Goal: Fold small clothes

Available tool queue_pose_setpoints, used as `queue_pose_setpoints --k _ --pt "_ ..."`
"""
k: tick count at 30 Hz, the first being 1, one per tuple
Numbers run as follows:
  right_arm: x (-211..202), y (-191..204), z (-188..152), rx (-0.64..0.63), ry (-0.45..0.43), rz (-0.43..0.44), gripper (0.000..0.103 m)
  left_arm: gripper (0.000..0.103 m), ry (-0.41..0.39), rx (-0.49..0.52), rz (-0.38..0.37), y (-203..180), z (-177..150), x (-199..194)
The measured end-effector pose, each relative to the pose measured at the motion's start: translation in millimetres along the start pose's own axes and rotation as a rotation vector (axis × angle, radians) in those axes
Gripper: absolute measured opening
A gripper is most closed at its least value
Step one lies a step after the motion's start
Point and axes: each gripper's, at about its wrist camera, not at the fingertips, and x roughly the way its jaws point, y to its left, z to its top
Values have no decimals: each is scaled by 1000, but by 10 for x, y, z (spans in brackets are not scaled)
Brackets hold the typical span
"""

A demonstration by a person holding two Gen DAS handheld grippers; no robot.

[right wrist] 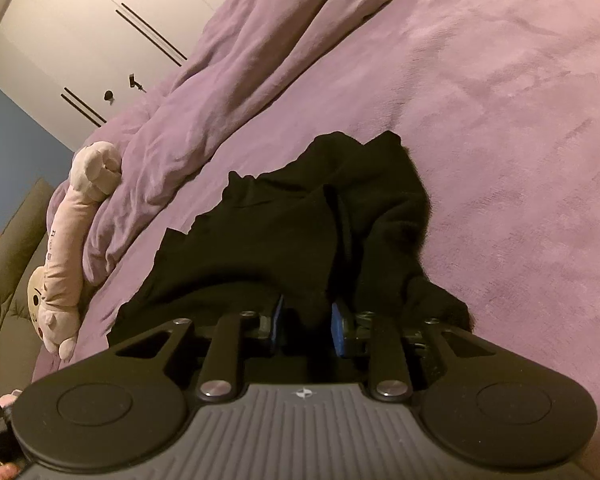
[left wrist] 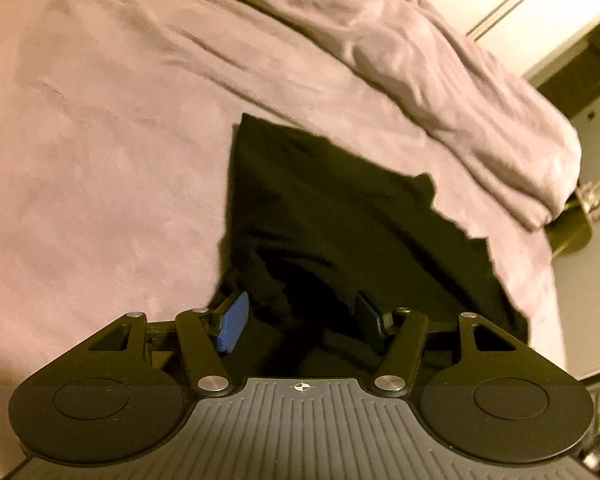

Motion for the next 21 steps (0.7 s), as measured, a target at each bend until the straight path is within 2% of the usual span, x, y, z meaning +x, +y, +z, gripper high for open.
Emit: queue_pose_setpoints --k 1,4,5,11,17,20,21 --pt "-2 -4 6 1 3 3 24 58 -13 0 -17 -20 -3 -46" --pt "-3 -17 19 -3 9 12 25 58 -88 10 -1 -58 -15 -234" --pt "-4 -30 19 -3 11 13 25 59 -87 13 -10 -69 -7 -264" --pt "1 -89 12 51 16 41 29 59 13 27 -81 -187 -18 -21" --pt "-10 -124 -18 78 25 60 32 56 32 -37 -30 -182 15 375" --pt "-13 -139 2 90 29 64 32 47 17 -55 -16 -150 75 431" --pt "-15 -144 7 95 26 66 32 36 20 -53 -13 -142 97 442"
